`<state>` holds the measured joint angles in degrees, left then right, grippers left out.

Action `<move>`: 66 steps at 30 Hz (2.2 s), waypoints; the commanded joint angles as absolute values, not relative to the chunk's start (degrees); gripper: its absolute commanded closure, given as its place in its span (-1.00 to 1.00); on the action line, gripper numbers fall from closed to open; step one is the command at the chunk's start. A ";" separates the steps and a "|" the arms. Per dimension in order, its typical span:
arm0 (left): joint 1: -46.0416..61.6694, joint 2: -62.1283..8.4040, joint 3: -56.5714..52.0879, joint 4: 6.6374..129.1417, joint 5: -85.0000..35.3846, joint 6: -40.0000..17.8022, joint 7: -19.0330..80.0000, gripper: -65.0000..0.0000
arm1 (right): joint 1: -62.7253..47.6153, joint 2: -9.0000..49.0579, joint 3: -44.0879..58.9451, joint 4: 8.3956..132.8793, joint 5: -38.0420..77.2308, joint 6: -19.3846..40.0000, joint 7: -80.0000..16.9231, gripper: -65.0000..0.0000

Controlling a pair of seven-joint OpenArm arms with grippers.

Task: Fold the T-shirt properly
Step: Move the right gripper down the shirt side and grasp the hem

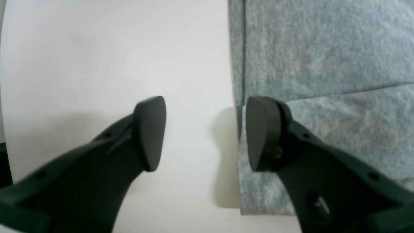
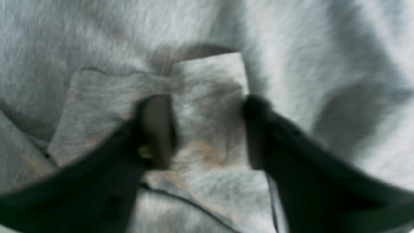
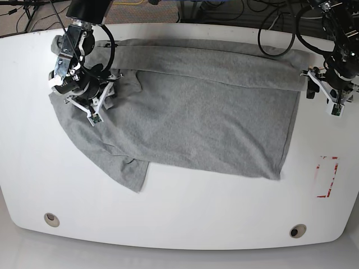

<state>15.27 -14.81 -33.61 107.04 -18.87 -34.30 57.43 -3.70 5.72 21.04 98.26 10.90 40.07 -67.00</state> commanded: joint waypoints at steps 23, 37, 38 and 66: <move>14.81 -15.78 -33.98 107.82 -19.30 -34.15 56.31 -0.12 | -1.19 5.93 20.97 107.91 11.74 40.00 -67.91 1.00; 14.81 -15.78 -33.98 107.82 -19.30 -34.15 56.22 -0.12 | 4.26 6.20 20.88 106.07 11.74 40.00 -67.91 1.00; 14.90 -15.78 -33.98 107.82 -19.30 -34.15 56.22 -0.12 | 4.62 6.20 20.88 105.45 11.74 40.00 -67.91 1.00; 14.90 -12.44 -31.96 108.18 -22.02 -34.24 56.48 -0.12 | -3.56 7.69 21.93 115.47 11.65 40.00 -70.11 -0.86</move>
